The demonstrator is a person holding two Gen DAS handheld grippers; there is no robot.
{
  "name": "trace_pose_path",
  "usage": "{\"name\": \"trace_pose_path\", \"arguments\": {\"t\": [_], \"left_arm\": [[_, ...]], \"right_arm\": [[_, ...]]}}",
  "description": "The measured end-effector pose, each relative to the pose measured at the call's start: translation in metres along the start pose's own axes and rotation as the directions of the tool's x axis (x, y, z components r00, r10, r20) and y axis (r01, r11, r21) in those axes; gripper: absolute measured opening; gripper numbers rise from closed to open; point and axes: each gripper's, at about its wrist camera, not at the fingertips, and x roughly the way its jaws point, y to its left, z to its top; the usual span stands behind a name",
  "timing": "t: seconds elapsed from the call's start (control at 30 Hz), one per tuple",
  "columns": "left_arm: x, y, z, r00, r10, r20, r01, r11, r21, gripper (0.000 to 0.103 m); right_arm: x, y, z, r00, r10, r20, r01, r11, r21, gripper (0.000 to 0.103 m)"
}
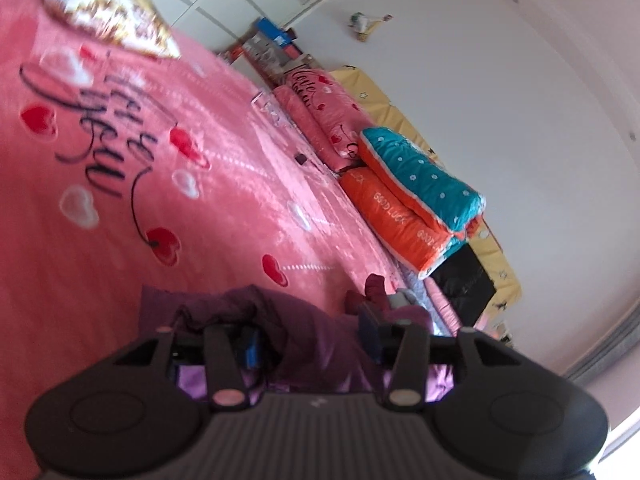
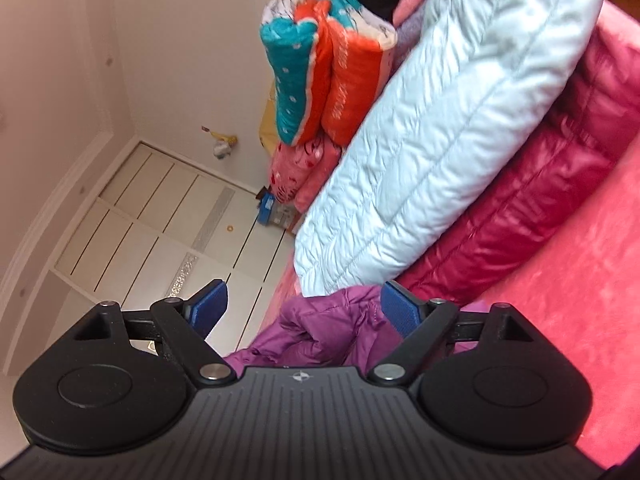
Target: Fold large clothes
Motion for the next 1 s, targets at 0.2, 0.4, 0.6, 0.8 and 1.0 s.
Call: {"name": "trace_pose_path", "arguments": {"t": [0.2,0.4,0.6,0.8,1.0], "left_arm": [[-0.013,-0.01,0.009,0.998,0.064,0.013,-0.065,0.995,0.078,0.058],[-0.028,-0.032,0.011,0.994,0.089,0.07,-0.1,0.982,0.161,0.076],[-0.071,-0.054,0.019,0.971,0.068,0.23,-0.132,0.952,0.275,0.099],[-0.092,-0.028,-0.038,0.987,0.108,0.117,-0.132,0.966,0.223,0.099],[-0.102,-0.003,-0.117,0.986,0.163,0.025,-0.165,0.978,0.131,0.098]], "right_arm": [[-0.043,0.012,-0.016,0.993,-0.112,0.043,0.117,0.986,-0.123,0.103],[-0.094,0.007,-0.064,0.968,-0.234,0.092,0.243,0.964,-0.105,0.103],[-0.121,-0.014,-0.106,0.957,-0.289,0.036,0.289,0.957,0.003,0.103],[-0.104,-0.023,-0.125,0.977,-0.209,-0.031,0.211,0.976,0.056,0.103],[-0.082,-0.027,-0.129,0.986,-0.163,-0.045,0.167,0.982,0.09,0.103]]}}
